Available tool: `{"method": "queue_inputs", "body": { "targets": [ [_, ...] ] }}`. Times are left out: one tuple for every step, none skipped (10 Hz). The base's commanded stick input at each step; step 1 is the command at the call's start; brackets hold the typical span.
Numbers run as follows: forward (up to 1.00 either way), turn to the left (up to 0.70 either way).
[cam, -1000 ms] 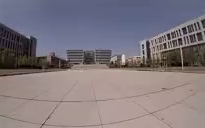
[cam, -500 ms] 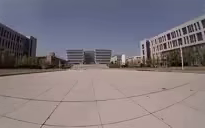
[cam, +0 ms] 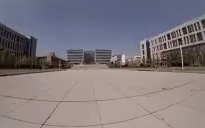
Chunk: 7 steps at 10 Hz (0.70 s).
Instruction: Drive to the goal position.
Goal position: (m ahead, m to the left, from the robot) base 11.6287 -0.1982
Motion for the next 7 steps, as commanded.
{"method": "queue_inputs", "body": {
  "targets": [
    [0.04,0.00],
    [0.04,0.00],
    [0.04,0.00],
    [0.04,0.00],
    [0.04,0.00],
    [0.04,0.00],
    [0.04,0.00]
  ]
}}
